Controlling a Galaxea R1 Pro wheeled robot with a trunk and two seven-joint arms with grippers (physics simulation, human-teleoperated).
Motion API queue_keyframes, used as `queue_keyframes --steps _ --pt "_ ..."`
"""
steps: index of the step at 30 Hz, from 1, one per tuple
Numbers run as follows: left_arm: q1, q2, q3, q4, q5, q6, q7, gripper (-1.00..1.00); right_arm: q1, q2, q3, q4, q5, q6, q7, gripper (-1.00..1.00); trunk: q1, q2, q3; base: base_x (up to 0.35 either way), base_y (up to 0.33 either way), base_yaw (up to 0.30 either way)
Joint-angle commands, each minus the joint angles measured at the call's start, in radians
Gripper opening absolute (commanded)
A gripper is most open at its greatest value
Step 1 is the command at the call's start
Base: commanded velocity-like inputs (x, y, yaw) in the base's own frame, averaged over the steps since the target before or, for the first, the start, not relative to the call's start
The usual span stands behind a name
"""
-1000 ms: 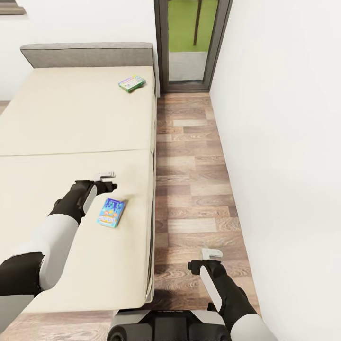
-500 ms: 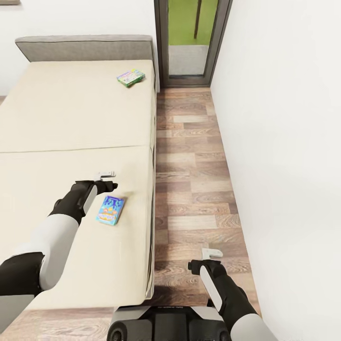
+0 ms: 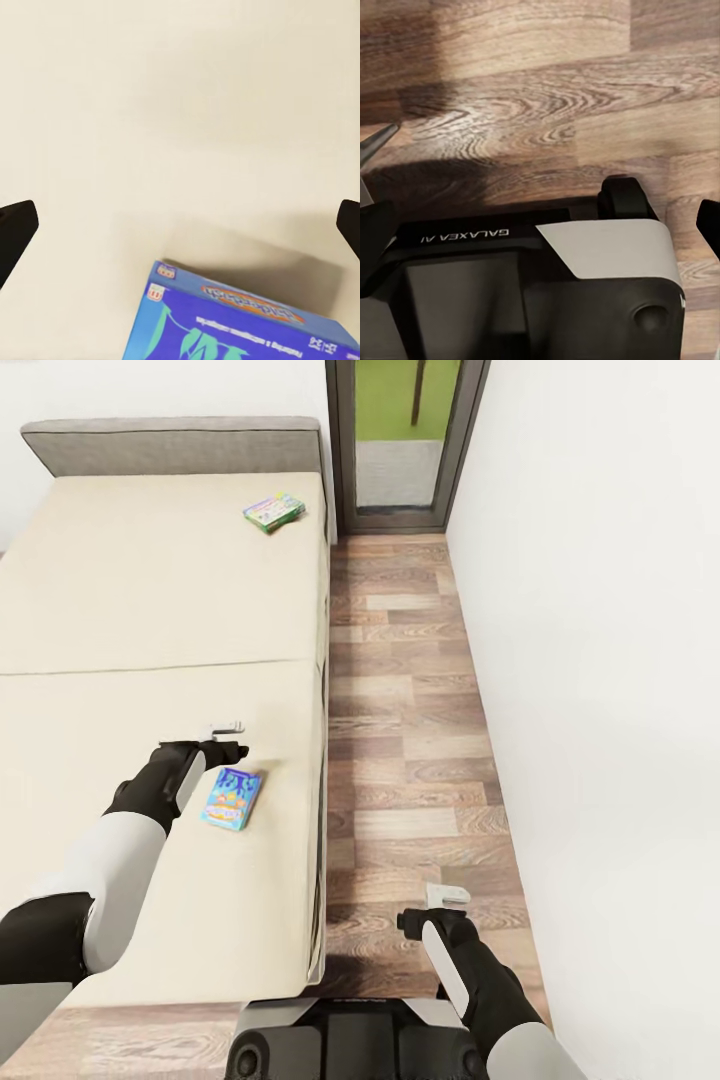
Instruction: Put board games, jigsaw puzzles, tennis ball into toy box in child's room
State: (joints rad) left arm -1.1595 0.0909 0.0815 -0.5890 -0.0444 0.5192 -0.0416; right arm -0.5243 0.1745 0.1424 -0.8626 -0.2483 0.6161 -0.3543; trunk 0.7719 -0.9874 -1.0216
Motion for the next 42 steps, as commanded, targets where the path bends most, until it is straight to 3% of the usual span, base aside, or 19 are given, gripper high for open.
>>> queue_keyframes --steps 1,15,29,42 --pt "0.0 0.0 0.004 -0.002 -0.005 0.005 -0.004 1.0 0.0 0.0 0.002 -0.001 -0.01 0.002 -0.009 1.0 0.0 -0.001 -0.002 0.0 0.0 0.0" --pt "0.0 0.0 0.004 -0.002 -0.005 -0.012 -0.004 1.0 0.0 0.0 0.001 -0.002 -0.01 -0.001 -0.009 1.0 0.0 -0.001 -0.023 0.0 0.0 0.0" --pt "0.0 0.0 0.002 0.0 -0.004 -0.044 -0.004 1.0 0.0 0.0 0.0 -0.003 -0.011 -0.071 -0.009 1.0 0.0 -0.001 -0.025 0.0 0.0 0.0" --pt "0.001 0.0 0.0 0.014 -0.005 -0.06 -0.004 1.0 0.0 0.0 -0.001 -0.001 -0.011 -0.075 -0.008 1.0 0.0 -0.001 -0.025 0.0 0.0 0.0"
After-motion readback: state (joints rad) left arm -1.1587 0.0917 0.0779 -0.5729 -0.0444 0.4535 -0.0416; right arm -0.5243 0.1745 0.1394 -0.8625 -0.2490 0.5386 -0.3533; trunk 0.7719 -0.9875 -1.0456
